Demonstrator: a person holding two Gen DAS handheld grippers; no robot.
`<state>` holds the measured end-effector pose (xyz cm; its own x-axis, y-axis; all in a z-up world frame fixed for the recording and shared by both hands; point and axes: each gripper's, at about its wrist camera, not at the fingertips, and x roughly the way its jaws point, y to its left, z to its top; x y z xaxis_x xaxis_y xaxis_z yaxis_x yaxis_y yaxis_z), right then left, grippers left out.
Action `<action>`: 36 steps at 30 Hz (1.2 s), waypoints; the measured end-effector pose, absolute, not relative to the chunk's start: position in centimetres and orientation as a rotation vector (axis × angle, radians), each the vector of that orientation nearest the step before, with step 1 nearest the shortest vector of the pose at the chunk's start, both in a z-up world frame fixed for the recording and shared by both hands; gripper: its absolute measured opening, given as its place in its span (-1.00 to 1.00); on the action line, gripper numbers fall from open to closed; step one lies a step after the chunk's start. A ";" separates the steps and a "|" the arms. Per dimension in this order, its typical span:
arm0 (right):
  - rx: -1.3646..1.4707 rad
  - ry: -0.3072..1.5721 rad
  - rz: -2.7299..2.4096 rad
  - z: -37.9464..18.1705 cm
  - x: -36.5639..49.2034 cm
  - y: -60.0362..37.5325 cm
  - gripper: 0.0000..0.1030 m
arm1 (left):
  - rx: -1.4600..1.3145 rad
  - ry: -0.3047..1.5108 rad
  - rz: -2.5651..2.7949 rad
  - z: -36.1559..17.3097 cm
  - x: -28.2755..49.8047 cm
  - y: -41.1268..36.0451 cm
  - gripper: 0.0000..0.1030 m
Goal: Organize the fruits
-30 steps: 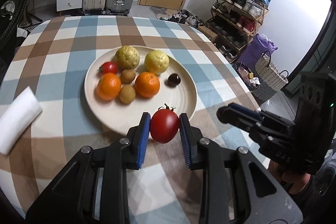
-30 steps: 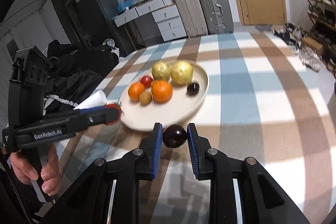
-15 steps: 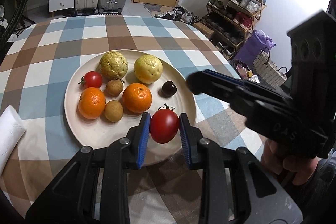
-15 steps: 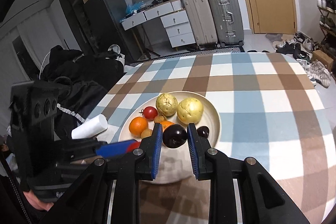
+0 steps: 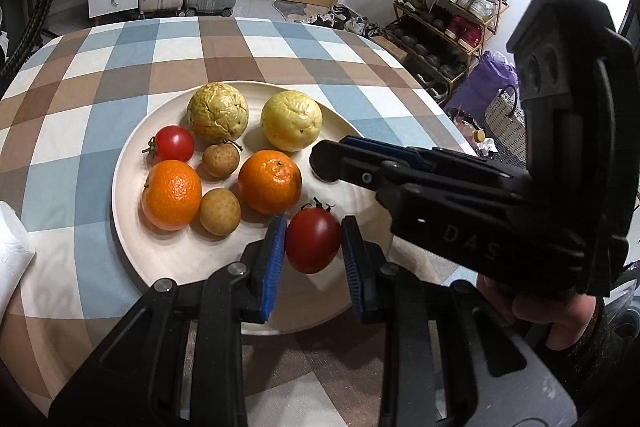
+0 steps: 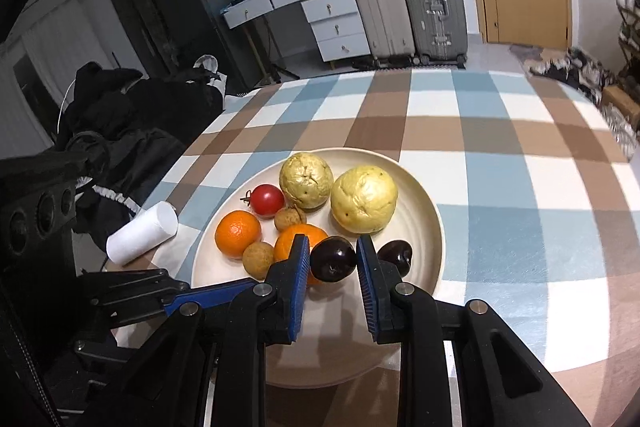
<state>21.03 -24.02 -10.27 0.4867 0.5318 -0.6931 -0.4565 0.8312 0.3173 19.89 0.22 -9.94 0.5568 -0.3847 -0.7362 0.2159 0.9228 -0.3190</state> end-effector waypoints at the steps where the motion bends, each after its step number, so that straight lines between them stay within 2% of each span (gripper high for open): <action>1: 0.102 0.881 0.598 -10.4 21.2 -24.0 -0.52 | -0.198 0.917 -0.355 -10.1 20.0 0.2 -0.51; 14: 0.153 0.929 0.580 -11.4 22.0 -23.9 -0.50 | -0.197 0.937 -0.338 -10.7 20.7 0.2 -0.51; 18: 0.169 0.923 0.591 -11.1 21.9 -24.2 -0.43 | -0.199 0.955 -0.332 -10.8 20.8 0.4 -0.50; 20: 0.173 0.913 0.588 -10.9 21.8 -24.3 -0.21 | -0.195 0.955 -0.326 -10.7 20.7 0.6 -0.50; 24: 0.208 0.893 0.579 -10.3 21.5 -25.0 -0.15 | -0.187 0.947 -0.310 -10.1 20.2 0.9 -0.39; 30: 0.229 0.835 0.571 -8.6 20.3 -26.2 0.09 | -0.182 0.932 -0.285 -9.0 19.1 1.3 -0.27; 32: 0.232 0.812 0.560 -7.9 19.7 -26.7 0.28 | -0.182 0.923 -0.281 -8.5 18.6 1.4 -0.23; 36: 0.241 0.781 0.540 -6.6 18.5 -27.6 0.47 | -0.170 0.896 -0.259 -7.1 17.5 1.4 -0.01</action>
<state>18.53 -27.58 -6.59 0.5839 0.5444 -0.6022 -0.3707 0.8388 0.3987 17.49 1.40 -7.13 0.5968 -0.2928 -0.7471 0.1516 0.9554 -0.2534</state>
